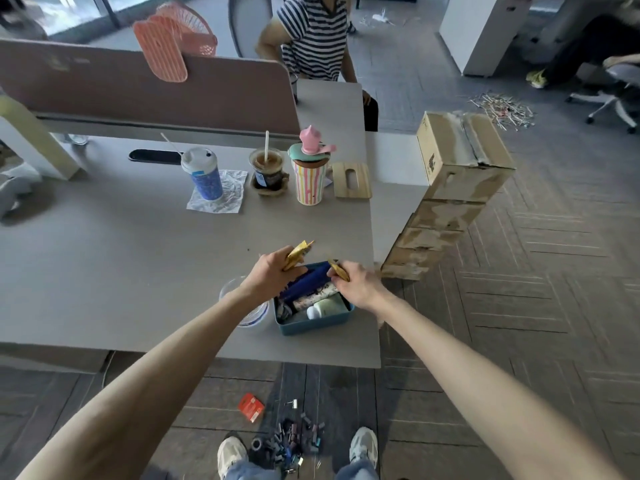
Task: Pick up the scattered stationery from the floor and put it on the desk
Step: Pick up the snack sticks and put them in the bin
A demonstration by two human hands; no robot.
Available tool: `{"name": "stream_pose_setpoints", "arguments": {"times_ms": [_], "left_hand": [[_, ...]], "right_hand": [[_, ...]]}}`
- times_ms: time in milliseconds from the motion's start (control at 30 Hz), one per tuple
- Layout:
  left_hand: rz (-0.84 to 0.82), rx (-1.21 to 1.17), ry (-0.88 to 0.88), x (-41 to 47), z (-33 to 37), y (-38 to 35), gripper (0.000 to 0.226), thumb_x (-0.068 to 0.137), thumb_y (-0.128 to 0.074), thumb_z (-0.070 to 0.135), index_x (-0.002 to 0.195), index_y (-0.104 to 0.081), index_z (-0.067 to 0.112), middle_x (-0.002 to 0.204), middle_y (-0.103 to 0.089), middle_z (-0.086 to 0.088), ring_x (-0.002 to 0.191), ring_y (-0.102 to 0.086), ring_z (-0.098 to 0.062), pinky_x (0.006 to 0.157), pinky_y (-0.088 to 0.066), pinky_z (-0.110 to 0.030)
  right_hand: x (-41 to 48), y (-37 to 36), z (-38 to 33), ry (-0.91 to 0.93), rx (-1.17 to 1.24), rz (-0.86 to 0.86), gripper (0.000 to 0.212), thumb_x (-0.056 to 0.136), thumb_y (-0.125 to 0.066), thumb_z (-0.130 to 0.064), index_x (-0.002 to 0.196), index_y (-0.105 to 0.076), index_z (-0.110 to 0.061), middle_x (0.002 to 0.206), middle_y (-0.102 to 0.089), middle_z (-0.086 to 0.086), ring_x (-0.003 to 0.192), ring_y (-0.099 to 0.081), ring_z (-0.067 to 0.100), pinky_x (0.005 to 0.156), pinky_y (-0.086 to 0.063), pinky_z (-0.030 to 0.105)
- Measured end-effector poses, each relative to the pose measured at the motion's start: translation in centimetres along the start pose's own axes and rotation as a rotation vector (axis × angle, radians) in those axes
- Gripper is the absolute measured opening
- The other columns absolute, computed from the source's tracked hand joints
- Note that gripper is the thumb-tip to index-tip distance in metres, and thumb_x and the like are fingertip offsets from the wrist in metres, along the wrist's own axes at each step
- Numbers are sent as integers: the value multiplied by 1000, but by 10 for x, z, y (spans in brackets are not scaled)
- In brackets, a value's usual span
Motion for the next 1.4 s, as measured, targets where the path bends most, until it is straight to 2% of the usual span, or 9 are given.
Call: {"name": "stream_pose_setpoints", "arguments": {"times_ms": [100, 267, 500, 667, 833, 900, 967, 1100, 1400], "left_hand": [[37, -83, 94, -16, -6, 17, 17, 83, -70, 16, 97, -64, 9, 78, -64, -3, 66, -56, -16, 58, -40, -10], [52, -28, 131, -44, -26, 35, 18, 83, -70, 17, 97, -64, 8, 83, -68, -7, 76, -62, -24, 67, -41, -23], [41, 94, 35, -60, -34, 41, 20, 85, -68, 20, 90, -59, 4, 71, -61, -5, 64, -54, -26, 58, -35, -26], [-8, 134, 28, -58, -28, 37, 20, 85, -67, 22, 92, -57, 6, 77, -64, -9, 70, -57, -30, 59, -35, -28], [-64, 135, 32, -56, -29, 29, 25, 82, -70, 28, 90, -53, 12, 74, -61, -4, 66, -55, -31, 61, -46, -38], [-64, 134, 18, -56, -27, 27, 25, 83, -70, 26, 91, -54, 9, 74, -61, -6, 66, -55, -33, 59, -43, -37], [-57, 144, 20, -55, -25, 26, 24, 84, -69, 25, 93, -55, 7, 74, -60, -6, 67, -55, -32, 57, -38, -33], [-30, 124, 9, -55, -27, 25, 24, 84, -70, 24, 91, -56, 6, 72, -62, -8, 63, -56, -32, 58, -43, -37], [-44, 139, 47, -56, -29, 28, 23, 85, -68, 26, 93, -55, 8, 73, -62, -5, 62, -53, -27, 59, -44, -37]], "right_hand": [[10, -8, -19, 51, -302, -217, 23, 95, -50, -13, 117, -51, -14, 99, -57, 5, 86, -57, 23, 72, -43, 31], [23, -33, -33, 126, -725, -408, 34, 85, -44, 0, 116, -48, -15, 104, -46, 4, 85, -53, 26, 82, -50, 46], [29, -47, -34, 236, -759, -380, 34, 82, -66, -9, 113, -57, -17, 100, -60, 8, 85, -61, 27, 71, -53, 39], [25, -33, -20, 245, -726, -316, 3, 86, -60, -13, 86, -58, -15, 84, -54, 6, 75, -57, 25, 63, -45, 36], [21, -31, -13, 228, -695, -362, 26, 94, -61, -26, 114, -64, -9, 103, -61, 11, 95, -60, 28, 83, -52, 44], [19, -31, -14, 221, -670, -328, 26, 97, -57, -20, 117, -63, -5, 110, -63, 12, 99, -61, 31, 79, -50, 41], [18, -31, -16, 197, -654, -283, 16, 96, -57, -11, 107, -66, -6, 109, -66, 8, 97, -63, 27, 76, -48, 37], [24, -29, -17, 212, -705, -293, 21, 83, -50, -4, 63, -48, -11, 66, -52, 5, 61, -51, 25, 57, -43, 40], [30, -25, -28, 168, -769, -416, 24, 90, -55, -15, 106, -68, -26, 107, -65, 2, 93, -62, 22, 81, -52, 35]]}}
Point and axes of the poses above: each hand's wrist, its own x-axis towards the middle knuckle, its own y-axis out of the back of the hand, z = x × y, the point moved 1 cm from there along x, towards the middle knuckle
